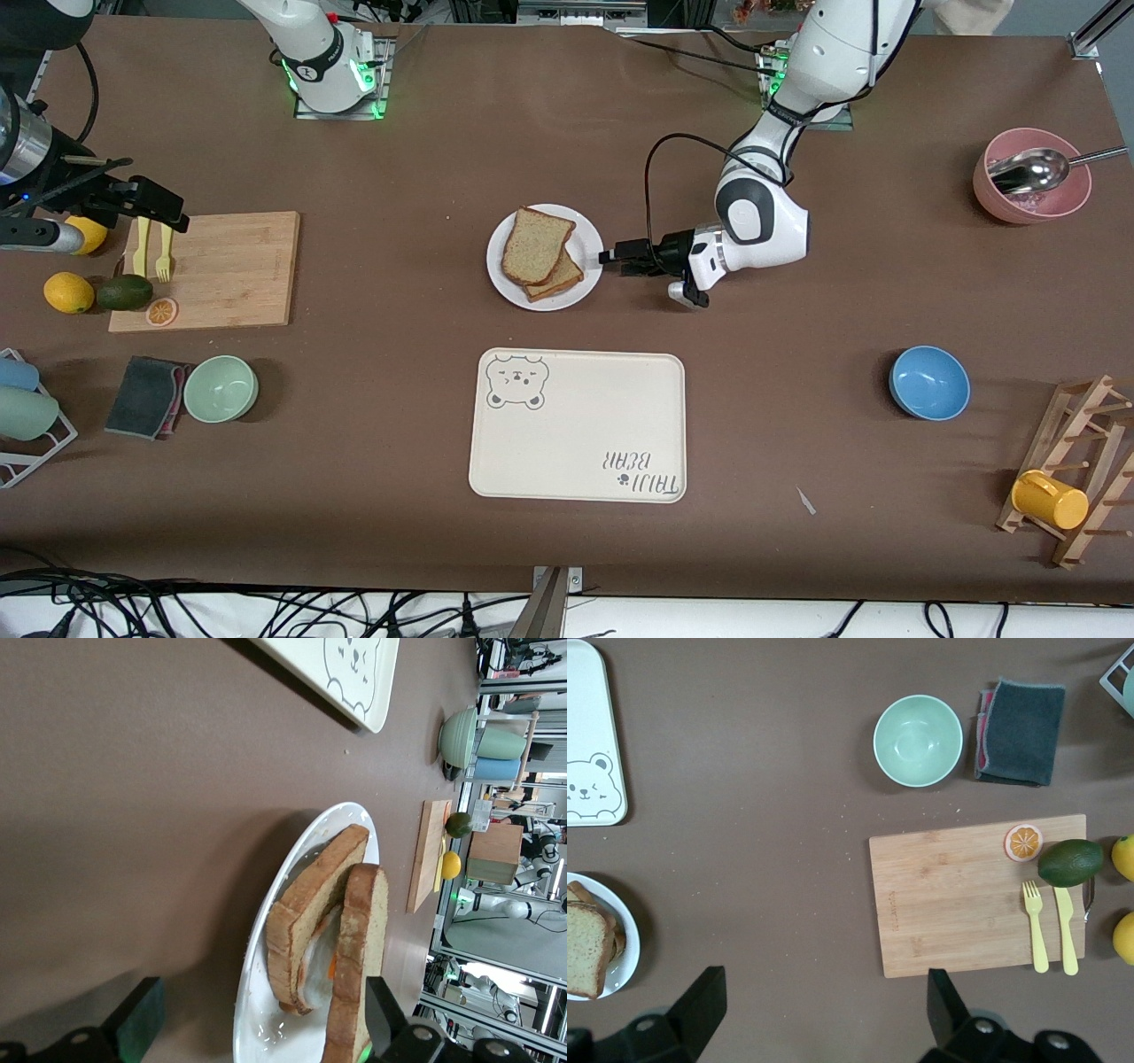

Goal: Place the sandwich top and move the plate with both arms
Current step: 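Reach the left gripper across to the rim of the white plate, then grip the plate rim with the left gripper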

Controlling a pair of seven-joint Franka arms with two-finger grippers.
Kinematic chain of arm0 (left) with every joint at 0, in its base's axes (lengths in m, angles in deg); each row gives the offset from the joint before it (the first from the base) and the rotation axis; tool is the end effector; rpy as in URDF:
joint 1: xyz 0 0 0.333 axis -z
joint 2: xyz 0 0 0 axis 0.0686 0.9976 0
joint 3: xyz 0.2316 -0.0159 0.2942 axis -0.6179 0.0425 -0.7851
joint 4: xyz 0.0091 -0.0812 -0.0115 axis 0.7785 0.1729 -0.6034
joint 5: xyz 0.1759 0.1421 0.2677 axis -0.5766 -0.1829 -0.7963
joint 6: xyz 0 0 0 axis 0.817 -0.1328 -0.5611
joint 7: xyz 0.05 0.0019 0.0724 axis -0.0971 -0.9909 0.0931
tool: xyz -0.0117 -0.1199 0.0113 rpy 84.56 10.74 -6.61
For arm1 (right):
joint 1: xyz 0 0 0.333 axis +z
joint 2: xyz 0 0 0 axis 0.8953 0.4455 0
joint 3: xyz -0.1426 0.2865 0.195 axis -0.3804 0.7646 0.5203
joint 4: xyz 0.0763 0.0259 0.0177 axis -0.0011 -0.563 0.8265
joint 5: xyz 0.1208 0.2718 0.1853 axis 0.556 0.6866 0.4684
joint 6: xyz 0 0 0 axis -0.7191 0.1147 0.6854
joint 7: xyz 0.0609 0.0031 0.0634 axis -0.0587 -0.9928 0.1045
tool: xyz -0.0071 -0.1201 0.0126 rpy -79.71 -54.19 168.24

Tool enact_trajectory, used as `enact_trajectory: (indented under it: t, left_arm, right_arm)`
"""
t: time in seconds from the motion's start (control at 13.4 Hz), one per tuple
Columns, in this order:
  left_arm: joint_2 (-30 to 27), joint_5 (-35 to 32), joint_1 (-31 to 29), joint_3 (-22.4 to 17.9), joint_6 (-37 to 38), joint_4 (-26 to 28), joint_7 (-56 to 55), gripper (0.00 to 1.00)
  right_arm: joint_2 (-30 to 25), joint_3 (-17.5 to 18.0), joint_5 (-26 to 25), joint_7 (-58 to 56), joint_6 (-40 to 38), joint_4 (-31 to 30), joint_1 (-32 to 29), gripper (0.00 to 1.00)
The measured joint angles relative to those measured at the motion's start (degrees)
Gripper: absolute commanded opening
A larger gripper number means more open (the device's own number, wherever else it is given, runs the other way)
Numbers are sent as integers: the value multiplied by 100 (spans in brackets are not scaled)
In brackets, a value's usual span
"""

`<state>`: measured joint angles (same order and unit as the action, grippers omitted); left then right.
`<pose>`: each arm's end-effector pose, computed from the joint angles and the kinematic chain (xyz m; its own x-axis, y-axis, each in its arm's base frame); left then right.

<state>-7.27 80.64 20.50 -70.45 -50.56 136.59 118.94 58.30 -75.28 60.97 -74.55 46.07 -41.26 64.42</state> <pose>0.4591 -0.3110 0.2144 0.9917 0.0137 -0.1282 0.1177 -0.5027 0.8564 0.5104 0.0113 0.6234 0.9970 -0.0604 -0.0483 -0.0612 -0.9980 -0.0162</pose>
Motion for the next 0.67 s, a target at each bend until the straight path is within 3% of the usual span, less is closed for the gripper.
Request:
enact_trajectory:
  t: [0.45, 0.67]
  left_arm:
    - [68, 171, 273, 3, 1, 0, 83, 99]
    - [93, 197, 281, 2, 1, 0, 85, 88]
  right_arm:
    - [0, 39, 0, 0, 3, 0, 12, 100]
    - [0, 39, 0, 0, 3, 1, 12, 100]
